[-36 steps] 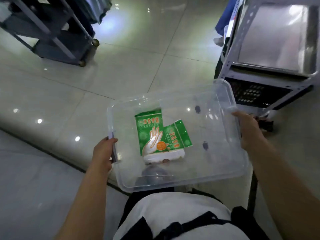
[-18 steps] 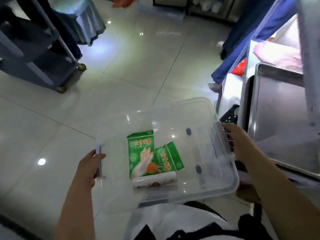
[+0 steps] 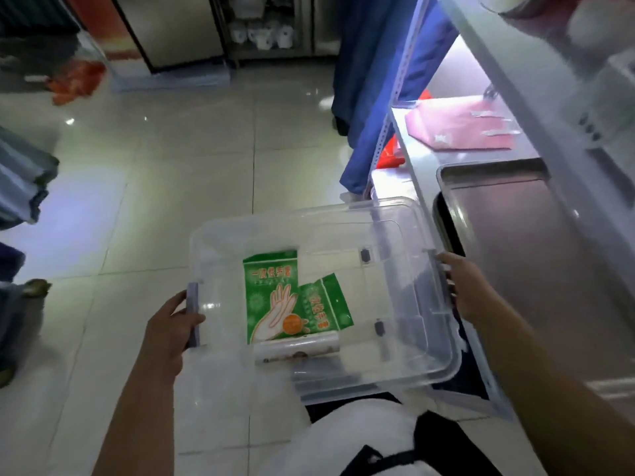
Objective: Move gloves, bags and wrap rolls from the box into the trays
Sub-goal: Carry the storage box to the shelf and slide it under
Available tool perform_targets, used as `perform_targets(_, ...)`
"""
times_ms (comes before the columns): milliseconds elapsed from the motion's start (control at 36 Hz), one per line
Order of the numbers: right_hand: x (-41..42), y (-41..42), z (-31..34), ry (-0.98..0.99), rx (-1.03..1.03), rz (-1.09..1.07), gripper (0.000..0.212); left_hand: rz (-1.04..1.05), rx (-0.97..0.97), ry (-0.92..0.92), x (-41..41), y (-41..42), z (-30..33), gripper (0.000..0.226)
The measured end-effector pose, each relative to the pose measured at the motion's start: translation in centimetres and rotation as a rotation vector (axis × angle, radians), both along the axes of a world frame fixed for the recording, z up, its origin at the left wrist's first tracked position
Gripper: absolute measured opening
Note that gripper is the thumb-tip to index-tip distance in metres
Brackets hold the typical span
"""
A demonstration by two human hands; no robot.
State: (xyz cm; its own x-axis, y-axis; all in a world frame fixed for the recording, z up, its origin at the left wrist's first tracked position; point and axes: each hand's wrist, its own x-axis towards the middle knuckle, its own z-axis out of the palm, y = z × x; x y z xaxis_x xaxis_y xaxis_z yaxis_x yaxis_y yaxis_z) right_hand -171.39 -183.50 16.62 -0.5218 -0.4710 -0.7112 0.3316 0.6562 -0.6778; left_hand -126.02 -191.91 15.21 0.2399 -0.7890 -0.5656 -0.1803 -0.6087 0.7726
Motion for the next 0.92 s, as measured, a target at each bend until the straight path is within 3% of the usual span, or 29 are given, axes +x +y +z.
perform_targets(278,-3.0,-14.7,-2.1,-0.012,0.038,-0.258,0.031,-0.188,0.048,-0.086,-6.3,-23.0,0.7,0.061)
perform_targets(500,-2.8,-19.4,-5.1,0.097,0.121,-0.443,0.029,-0.424,0.108,-0.113,-12.6,-37.3,-2.0,0.05)
perform_targets(722,2.2,-21.5,-12.2,0.053,0.376,-0.836,0.025,-0.814,0.256,-0.19,-21.8,-50.2,-10.4,0.038)
perform_targets(778,4.1,-22.4,-13.6,0.025,0.439,-0.963,0.033,-0.936,0.354,-0.21,-24.5,-53.5,-12.9,0.043)
perform_targets(917,9.1,-25.5,-17.5,0.009,0.649,-1.212,0.025,-1.183,0.613,-0.275,-30.6,-59.9,-19.5,0.046)
